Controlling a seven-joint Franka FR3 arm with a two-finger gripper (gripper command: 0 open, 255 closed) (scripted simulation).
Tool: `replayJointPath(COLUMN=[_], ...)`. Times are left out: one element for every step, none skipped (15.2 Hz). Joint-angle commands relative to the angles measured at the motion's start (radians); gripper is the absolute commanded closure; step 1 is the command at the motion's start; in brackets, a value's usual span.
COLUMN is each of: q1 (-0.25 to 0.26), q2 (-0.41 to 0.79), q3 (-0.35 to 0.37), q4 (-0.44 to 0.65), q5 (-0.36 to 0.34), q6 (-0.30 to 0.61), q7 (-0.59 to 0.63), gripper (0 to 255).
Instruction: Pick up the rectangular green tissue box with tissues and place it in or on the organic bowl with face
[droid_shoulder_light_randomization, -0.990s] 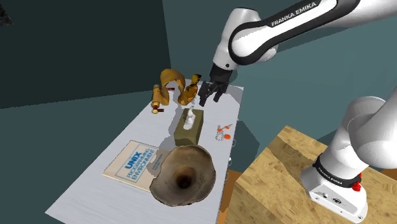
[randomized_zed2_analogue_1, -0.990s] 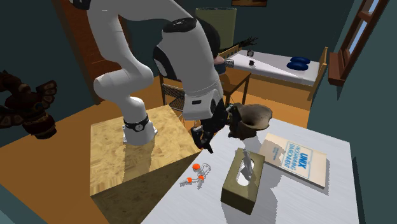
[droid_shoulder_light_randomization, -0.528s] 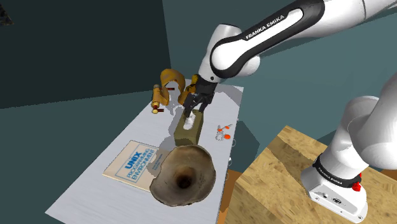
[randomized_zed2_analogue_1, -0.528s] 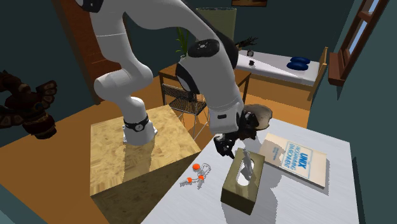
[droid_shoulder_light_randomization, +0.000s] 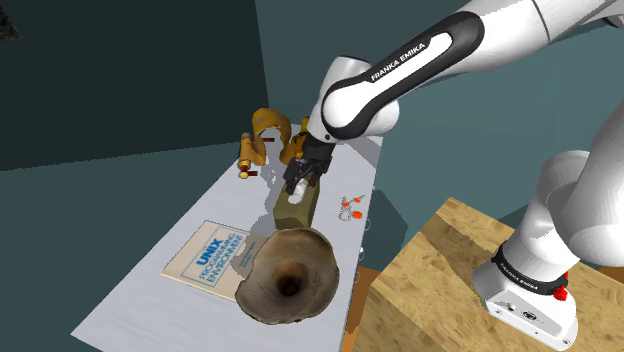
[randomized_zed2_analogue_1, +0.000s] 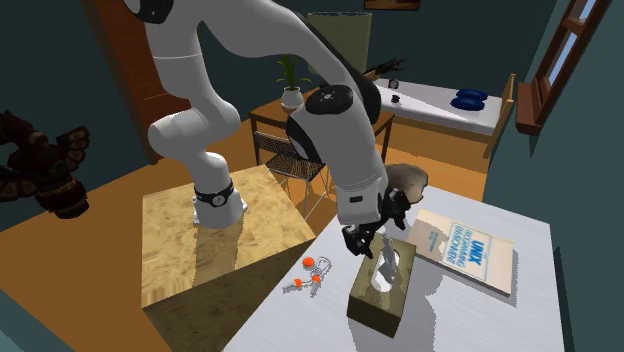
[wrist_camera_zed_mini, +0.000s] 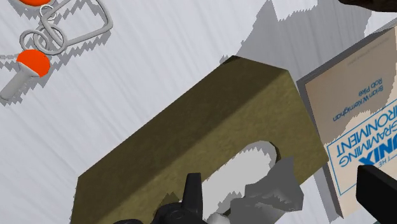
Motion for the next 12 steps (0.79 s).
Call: replayJointPath(q1=[0.0,0.0,0.0,0.0,0.0,0.0,0.0,0.0,0.0,0.0,0.001,0.001], q2=[0.003,0.003,0.003,0.003,0.003,0.003,0.003,0.003,0.0,-0.003,-0.004,-0.006], q3=[0.0,0.0,0.0,0.0,0.0,0.0,0.0,0.0,0.0,0.0,0.001,0.001], q4=[0.001,0.001,0.001,0.001,0.001,0.001,0.001,0.001,-0.002,-0.004,-0.005,-0.007], q5=[0.001,0.001,0.001,0.001,0.001,0.001,0.001,0.001,0.002,0.001,0.001,0.001], q6=[0.003,0.003,0.003,0.003,0.002,0.002,0.002,0.002,0.003,0.002,0.001,0.002], q7=[-0.001,-0.001,-0.001,-0.001,-0.001,-0.001,-0.001,-0.001,-0.001,-0.001,0.001,0.0], gripper=[0,0,0,0,0,255,255,255,255,255,255,255])
